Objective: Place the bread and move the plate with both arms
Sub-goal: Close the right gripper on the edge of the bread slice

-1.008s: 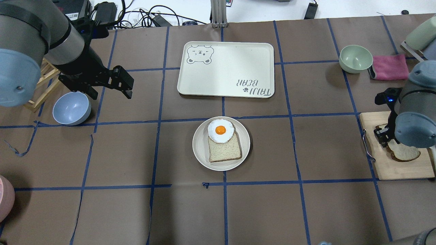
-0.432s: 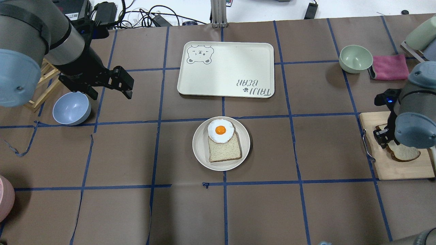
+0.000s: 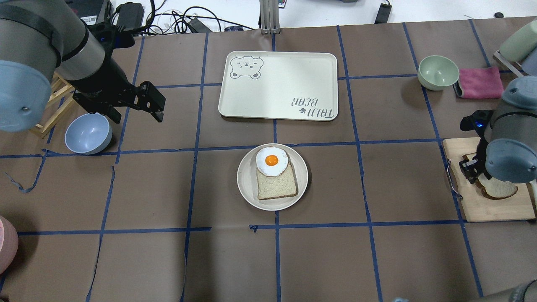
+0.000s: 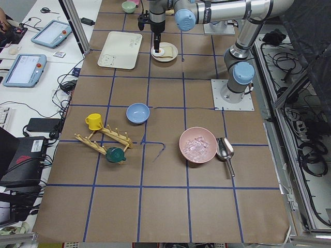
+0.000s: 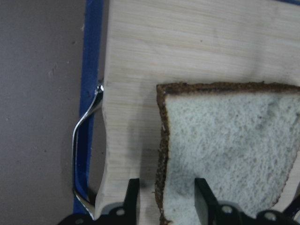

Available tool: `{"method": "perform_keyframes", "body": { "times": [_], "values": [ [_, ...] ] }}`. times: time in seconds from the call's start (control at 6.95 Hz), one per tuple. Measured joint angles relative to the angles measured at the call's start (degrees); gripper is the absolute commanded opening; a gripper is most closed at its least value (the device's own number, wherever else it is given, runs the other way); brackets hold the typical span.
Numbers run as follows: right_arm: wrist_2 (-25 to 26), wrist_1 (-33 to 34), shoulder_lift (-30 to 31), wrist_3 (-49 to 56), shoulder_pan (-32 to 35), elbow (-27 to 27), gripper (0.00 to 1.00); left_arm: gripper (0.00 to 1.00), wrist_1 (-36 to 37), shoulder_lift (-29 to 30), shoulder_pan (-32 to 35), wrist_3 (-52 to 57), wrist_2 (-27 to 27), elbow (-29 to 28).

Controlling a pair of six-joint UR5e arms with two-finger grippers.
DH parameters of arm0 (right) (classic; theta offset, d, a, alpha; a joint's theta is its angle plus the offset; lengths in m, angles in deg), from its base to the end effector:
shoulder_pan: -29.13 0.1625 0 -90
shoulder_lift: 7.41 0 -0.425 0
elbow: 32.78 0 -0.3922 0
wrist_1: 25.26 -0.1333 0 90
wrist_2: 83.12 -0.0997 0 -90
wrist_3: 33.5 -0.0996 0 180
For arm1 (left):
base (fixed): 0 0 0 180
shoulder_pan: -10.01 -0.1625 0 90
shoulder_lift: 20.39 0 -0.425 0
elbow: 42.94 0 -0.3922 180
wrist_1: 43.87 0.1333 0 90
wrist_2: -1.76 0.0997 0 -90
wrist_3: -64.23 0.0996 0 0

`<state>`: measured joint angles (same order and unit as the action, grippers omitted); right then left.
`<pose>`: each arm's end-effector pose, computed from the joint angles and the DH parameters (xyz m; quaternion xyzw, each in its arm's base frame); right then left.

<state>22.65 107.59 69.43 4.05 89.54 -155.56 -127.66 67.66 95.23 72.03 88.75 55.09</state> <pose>-0.1367 -0.4558 0.1934 0.0724 -0.9875 -0.0981 0.0995 -0.0984 -0.4853 0.4465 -0.0264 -0.9993 0.0040 0.0260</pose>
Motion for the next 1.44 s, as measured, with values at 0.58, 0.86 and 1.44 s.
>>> {"method": "perform_keyframes", "body": {
  "times": [0.58,0.86,1.44],
  "values": [
    [0.77,0.06,-0.14,-0.33,-0.03,0.00,0.00,1.00,-0.03,0.07,0.12,0.12,0.12,0.04],
    [0.95,0.02,-0.08,-0.91,-0.03,0.12,0.00,1.00,0.09,0.15,0.12,-0.15,0.07,0.03],
    [1.43,-5.96,6.83,-2.92,1.44,4.03,0.00,1.00,0.13,0.24,0.16,-0.15,0.02,-0.10]
  ]
}}
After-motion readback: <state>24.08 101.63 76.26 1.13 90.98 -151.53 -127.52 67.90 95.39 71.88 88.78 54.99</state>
